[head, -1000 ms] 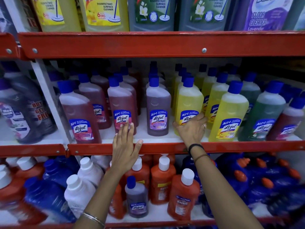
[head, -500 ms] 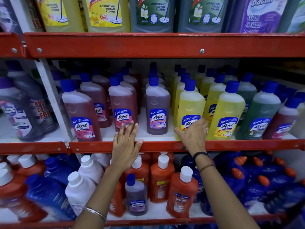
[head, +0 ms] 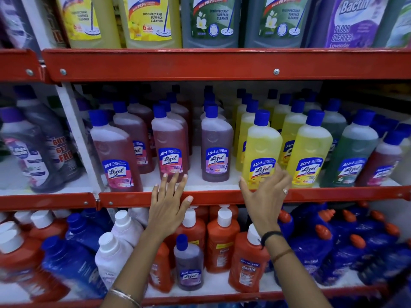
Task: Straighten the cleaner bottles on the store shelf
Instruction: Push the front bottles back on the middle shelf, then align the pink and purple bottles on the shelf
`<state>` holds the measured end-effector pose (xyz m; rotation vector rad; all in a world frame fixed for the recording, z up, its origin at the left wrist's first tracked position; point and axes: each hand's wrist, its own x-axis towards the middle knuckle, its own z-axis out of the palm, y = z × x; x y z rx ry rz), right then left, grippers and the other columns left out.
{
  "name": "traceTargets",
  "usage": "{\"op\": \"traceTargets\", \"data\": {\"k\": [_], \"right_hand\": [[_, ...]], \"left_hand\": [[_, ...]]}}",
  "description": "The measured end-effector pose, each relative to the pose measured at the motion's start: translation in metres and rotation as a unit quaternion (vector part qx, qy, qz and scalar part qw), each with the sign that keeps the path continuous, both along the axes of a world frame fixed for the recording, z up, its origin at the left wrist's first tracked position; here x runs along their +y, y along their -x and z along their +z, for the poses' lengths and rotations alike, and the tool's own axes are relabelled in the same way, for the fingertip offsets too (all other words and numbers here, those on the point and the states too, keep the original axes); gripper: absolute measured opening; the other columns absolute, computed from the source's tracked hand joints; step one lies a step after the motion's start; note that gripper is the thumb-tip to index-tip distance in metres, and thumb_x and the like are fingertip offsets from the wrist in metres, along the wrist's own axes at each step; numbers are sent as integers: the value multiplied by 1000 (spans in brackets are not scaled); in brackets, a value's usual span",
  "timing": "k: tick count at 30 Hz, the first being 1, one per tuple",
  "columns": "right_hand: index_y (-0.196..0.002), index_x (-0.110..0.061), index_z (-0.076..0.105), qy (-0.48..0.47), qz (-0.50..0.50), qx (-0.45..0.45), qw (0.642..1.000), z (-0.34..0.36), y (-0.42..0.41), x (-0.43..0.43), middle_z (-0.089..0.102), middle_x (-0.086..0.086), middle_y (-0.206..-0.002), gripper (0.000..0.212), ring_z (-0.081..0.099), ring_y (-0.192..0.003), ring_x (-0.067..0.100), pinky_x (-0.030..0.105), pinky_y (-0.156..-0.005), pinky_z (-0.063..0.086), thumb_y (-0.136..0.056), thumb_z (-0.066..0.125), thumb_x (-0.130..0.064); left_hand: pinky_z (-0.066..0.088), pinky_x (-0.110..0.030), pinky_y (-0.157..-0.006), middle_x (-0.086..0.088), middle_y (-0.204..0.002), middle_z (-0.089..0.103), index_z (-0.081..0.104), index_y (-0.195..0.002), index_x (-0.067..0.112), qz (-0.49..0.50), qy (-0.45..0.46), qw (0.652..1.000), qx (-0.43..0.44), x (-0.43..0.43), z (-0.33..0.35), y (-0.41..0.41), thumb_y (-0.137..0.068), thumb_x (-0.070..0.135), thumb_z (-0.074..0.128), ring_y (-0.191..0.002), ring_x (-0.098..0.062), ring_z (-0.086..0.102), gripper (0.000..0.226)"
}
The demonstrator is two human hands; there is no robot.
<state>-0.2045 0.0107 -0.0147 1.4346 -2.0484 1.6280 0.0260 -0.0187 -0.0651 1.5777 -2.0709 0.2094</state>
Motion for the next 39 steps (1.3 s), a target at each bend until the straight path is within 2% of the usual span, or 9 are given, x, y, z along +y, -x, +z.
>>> {"op": "traceTargets", "data": {"k": [2,6,8,10,13,16,22,29,39], "right_hand": [[-128,-3,37,56,54,2,997,-2,-18,8,40,21,-128,74,42,-116,32,35,-95,45,-74,74,-37],[-124,-2,44,97,168,-9,981,4,-54,-3,45,19,-124,56,38,-116,17,-3,-93,25,-79,72,-23],[-128,-2,39,94,175,-4,980,8,-68,-19,41,19,-128,62,35,-119,16,5,-98,34,-79,72,-21],[-135,-3,31,45,151,1,988,8,-78,-39,35,20,-136,77,35,-126,27,30,-101,44,-76,73,-27],[-142,0,18,-45,110,-33,992,10,-85,-64,32,23,-137,105,38,-124,38,46,-102,43,-64,79,-35],[-144,1,14,-84,94,-57,990,15,-87,-78,35,25,-135,116,43,-121,41,44,-102,40,-59,83,-37],[-139,0,23,-122,43,-15,992,22,-82,-81,47,23,-130,109,53,-114,41,42,-92,47,-59,81,-46],[-127,0,34,-109,30,30,993,13,-81,-63,54,20,-117,97,57,-106,39,43,-85,51,-57,76,-53],[-131,-1,30,-95,41,36,994,9,-79,-38,50,19,-125,100,55,-111,38,43,-87,51,-60,76,-54]], "left_hand": [[11,-52,-112,-4,-158,21,16,-149,27,7,4,1000,2,1,-4,-6,-93,62,9,-145,-28,12,66],[4,-50,-114,-4,-159,12,8,-149,31,10,12,1000,2,0,-11,-18,-93,62,12,-146,-28,5,64],[-4,-45,-115,-7,-160,11,7,-149,32,21,15,1000,1,-1,-14,-23,-93,62,14,-146,-29,3,64],[-11,-40,-114,-11,-160,11,7,-150,31,27,17,999,-7,-2,-15,-25,-93,61,18,-146,-31,3,65],[-13,-38,-113,-13,-159,12,6,-150,29,29,21,999,-11,-3,-15,-25,-92,60,25,-145,-31,2,69],[-14,-38,-113,-13,-159,9,3,-150,30,30,26,999,-13,-4,-16,-25,-91,60,26,-145,-30,-1,70],[-14,-39,-113,-12,-158,4,3,-150,28,27,33,999,-23,-5,-19,-27,-92,61,25,-145,-24,-13,71],[-14,-38,-113,-13,-158,9,5,-150,27,27,26,999,-21,-2,-15,-26,-92,62,23,-144,-30,0,71],[-10,-37,-115,-17,-155,23,20,-149,19,19,15,999,-32,10,-12,-32,-93,64,15,-142,-30,11,72]]}}
